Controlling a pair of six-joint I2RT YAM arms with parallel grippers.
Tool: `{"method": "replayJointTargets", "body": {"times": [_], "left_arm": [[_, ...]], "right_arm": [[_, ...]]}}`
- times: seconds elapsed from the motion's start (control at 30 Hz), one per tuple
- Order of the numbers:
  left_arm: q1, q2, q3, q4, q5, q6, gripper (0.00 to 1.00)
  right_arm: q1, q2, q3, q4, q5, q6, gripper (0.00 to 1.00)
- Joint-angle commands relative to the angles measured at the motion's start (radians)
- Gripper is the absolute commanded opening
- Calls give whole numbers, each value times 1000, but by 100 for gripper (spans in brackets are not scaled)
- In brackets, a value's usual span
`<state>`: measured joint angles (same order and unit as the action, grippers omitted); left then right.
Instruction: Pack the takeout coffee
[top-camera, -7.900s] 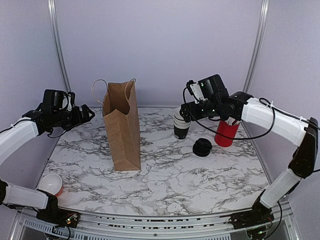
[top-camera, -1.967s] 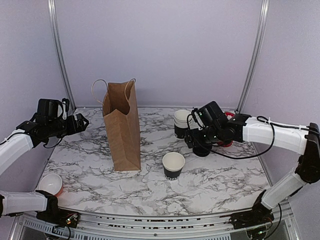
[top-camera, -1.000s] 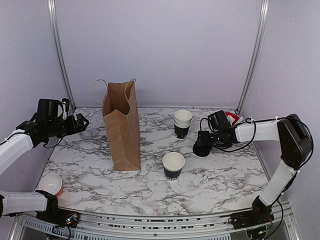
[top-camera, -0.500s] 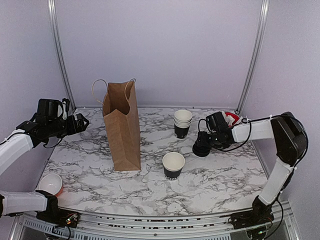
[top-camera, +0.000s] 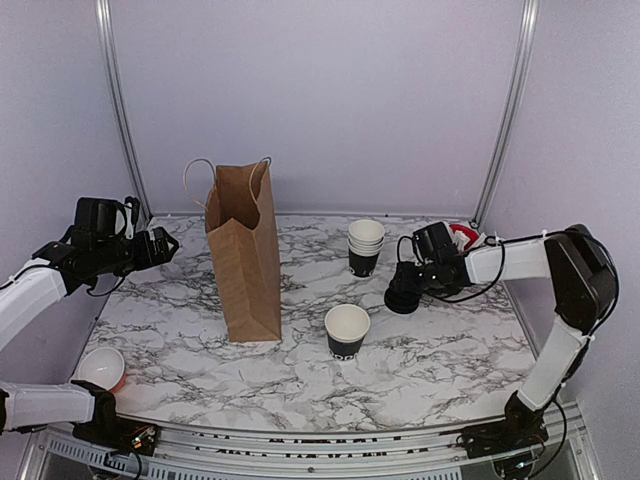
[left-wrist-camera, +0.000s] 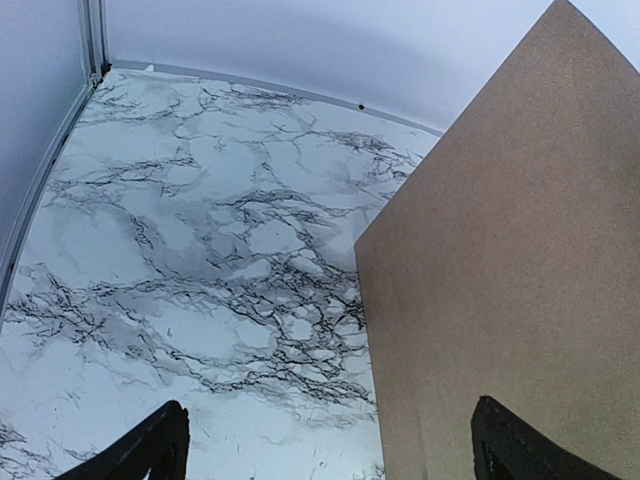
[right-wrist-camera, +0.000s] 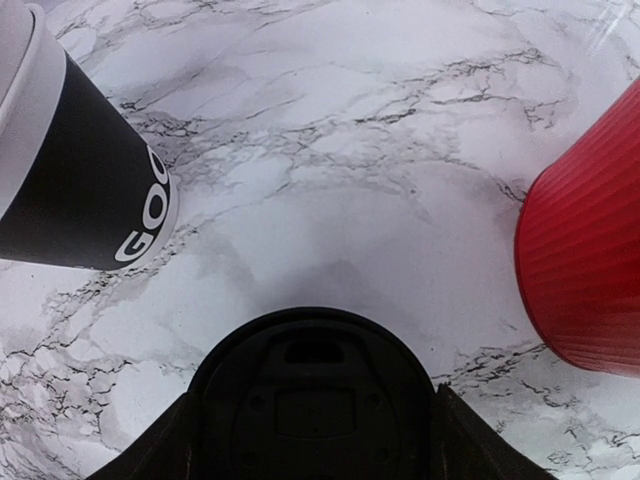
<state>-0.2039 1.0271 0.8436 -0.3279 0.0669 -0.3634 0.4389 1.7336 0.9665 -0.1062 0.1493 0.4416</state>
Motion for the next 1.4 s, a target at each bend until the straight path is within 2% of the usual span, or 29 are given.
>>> {"method": "replayJointTargets", "body": {"times": [0.0, 0.2, 0.47, 0.83, 0.97, 1.1, 1.37], "left_arm": [[0, -5, -12, -4, 8, -6, 99], [1, -3, -12, -4, 9, -5, 99], [1, -1, -12, -3, 9, -6, 99], [3, 3, -8, -3, 13, -6, 99], [-8, -30, -21, -4, 72, -60, 99], [-73, -128, -61, -14, 92, -162, 99], [-307, -380, -227, -40, 67, -352, 98]], "right_arm": [[-8, -42, 41, -8, 1, -7, 67], [16, -79, 65, -43, 14, -25, 66], [135, -169, 108, -116, 65, -61, 67], [383, -319, 80, -164, 84, -123, 68], [489, -353, 44, -147, 126, -163, 70], [567, -371, -11, -91, 156, -209, 70], [643, -351, -77, -34, 226, -268, 71]]}}
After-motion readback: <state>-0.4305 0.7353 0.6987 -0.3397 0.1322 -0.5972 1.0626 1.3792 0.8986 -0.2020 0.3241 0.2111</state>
